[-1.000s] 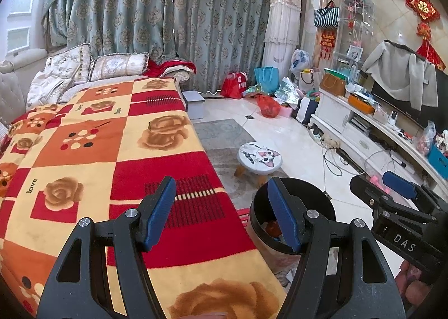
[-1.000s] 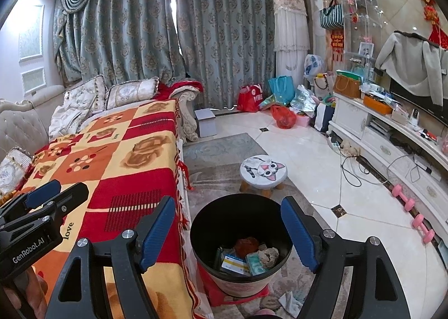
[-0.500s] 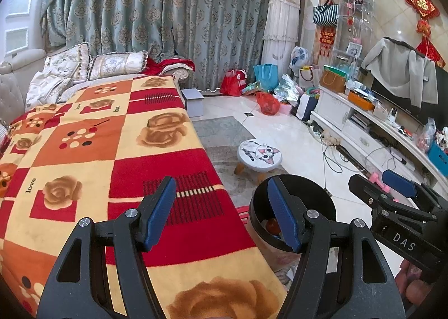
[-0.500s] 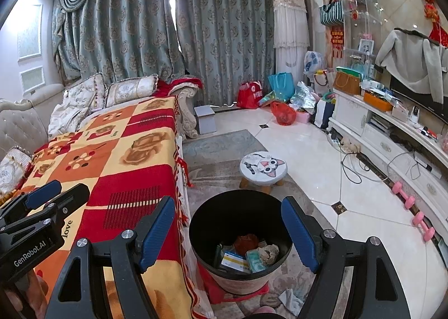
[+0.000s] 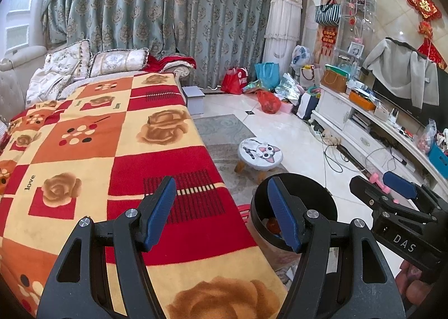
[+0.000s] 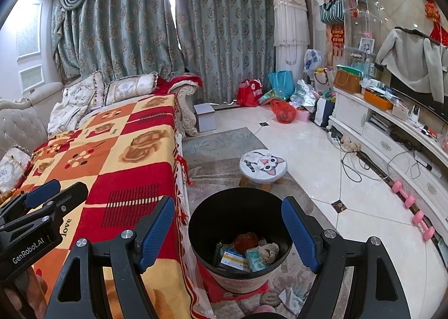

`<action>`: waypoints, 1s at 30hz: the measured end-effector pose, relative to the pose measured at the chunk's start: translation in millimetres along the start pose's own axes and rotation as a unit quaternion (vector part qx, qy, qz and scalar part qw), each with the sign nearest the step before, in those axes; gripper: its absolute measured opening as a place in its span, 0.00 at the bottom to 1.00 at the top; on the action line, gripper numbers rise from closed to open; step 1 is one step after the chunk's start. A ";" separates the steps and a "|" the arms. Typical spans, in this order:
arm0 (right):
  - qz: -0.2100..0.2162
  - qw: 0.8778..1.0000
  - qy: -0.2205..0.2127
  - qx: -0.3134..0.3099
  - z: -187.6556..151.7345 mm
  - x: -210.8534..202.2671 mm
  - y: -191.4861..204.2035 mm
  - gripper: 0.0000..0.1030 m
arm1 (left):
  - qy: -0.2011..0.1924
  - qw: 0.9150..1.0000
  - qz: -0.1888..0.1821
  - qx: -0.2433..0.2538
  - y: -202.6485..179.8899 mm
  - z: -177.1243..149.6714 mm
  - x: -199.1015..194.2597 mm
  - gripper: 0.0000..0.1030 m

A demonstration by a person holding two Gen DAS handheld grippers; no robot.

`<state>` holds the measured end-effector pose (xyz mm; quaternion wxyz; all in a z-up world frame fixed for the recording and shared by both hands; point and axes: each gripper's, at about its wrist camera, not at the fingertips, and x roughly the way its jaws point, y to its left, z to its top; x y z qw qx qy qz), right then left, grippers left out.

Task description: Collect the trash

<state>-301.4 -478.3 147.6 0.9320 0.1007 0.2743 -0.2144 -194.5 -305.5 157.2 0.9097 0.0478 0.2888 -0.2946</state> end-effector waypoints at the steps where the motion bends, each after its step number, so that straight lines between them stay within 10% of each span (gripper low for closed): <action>1: 0.000 1.000 0.001 0.000 -1.9 -0.4 -0.8 0.74 | 0.001 1.000 0.000 0.000 -1.1 -1.3 0.2 0.65; 30: -0.001 1.000 0.011 0.000 -4.0 4.6 -1.7 0.75 | 0.014 1.000 0.003 -0.005 -1.8 -9.2 5.3 0.65</action>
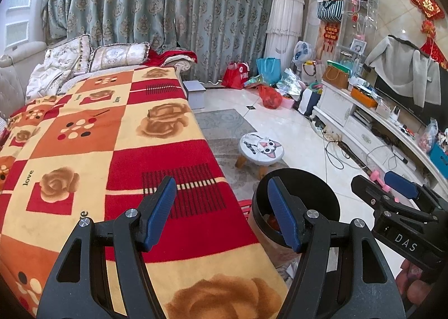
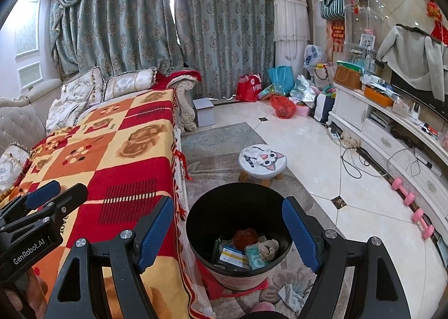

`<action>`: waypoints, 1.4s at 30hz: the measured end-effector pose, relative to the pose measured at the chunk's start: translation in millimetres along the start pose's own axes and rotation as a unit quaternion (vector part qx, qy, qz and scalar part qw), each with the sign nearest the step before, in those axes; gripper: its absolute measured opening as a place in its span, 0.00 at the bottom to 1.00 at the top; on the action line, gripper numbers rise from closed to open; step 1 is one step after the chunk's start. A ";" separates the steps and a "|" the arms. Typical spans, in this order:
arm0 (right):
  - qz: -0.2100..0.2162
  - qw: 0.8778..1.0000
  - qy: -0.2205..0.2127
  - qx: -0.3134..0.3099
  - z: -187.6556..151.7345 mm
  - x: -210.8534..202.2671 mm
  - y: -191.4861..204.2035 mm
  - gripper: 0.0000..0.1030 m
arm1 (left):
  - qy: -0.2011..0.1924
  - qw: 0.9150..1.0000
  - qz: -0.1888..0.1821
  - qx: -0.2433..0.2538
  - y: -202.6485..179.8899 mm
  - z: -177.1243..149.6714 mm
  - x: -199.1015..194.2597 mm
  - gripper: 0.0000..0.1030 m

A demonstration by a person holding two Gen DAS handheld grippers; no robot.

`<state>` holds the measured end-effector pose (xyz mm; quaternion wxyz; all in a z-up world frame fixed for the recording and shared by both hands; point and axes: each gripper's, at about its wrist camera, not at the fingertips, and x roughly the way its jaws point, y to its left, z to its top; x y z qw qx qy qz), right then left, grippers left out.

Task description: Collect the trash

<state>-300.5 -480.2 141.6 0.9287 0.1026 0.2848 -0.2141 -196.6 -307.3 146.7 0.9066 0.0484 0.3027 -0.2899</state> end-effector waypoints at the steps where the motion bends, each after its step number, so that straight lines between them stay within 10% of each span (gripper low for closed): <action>1: -0.001 1.000 0.000 0.000 1.3 0.4 0.4 0.75 | 0.000 1.000 -0.001 -0.001 0.0 -0.2 -0.1 0.65; 42: 0.002 1.000 0.017 -0.006 -9.0 13.4 -3.6 0.76 | 0.014 1.000 -0.004 0.001 0.1 -7.4 10.0 0.65</action>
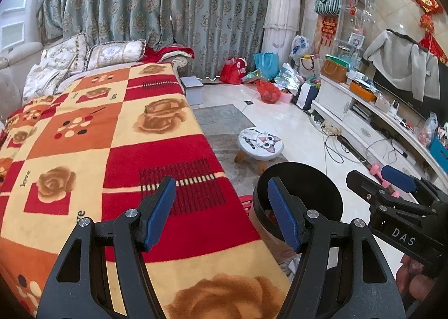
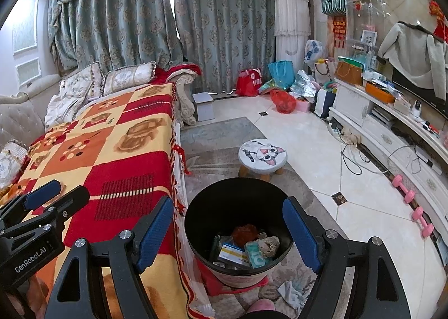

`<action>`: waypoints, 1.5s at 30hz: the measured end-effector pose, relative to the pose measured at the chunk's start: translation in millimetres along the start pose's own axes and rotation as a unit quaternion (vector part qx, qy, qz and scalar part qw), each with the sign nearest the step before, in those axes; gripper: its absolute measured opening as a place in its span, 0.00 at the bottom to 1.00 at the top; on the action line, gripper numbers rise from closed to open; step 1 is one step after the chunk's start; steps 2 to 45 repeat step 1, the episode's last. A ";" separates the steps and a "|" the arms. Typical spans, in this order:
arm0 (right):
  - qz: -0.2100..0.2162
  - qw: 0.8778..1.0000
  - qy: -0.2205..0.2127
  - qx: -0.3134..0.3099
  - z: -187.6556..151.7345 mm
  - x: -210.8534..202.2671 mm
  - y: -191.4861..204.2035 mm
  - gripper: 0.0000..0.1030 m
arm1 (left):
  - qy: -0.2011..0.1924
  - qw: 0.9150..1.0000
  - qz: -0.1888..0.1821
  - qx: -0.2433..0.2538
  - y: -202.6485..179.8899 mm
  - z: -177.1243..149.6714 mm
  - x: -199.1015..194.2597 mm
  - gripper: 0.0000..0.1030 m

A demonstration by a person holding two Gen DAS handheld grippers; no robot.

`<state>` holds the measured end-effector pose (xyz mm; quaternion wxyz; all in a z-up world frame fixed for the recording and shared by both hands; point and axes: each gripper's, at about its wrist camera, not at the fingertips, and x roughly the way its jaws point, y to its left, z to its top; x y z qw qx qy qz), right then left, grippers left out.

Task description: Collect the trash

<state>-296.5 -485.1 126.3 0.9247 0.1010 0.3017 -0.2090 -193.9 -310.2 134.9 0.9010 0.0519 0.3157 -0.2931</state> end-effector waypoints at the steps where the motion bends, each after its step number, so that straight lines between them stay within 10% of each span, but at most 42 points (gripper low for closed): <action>1: 0.001 1.000 0.001 -0.002 -1.7 0.3 1.4 0.76 | 0.004 1.000 -0.001 -0.005 4.2 1.5 1.1 0.65; 45: 0.001 1.000 0.001 -0.002 -1.7 0.3 1.4 0.76 | 0.004 1.000 -0.001 -0.005 4.2 1.5 1.1 0.65</action>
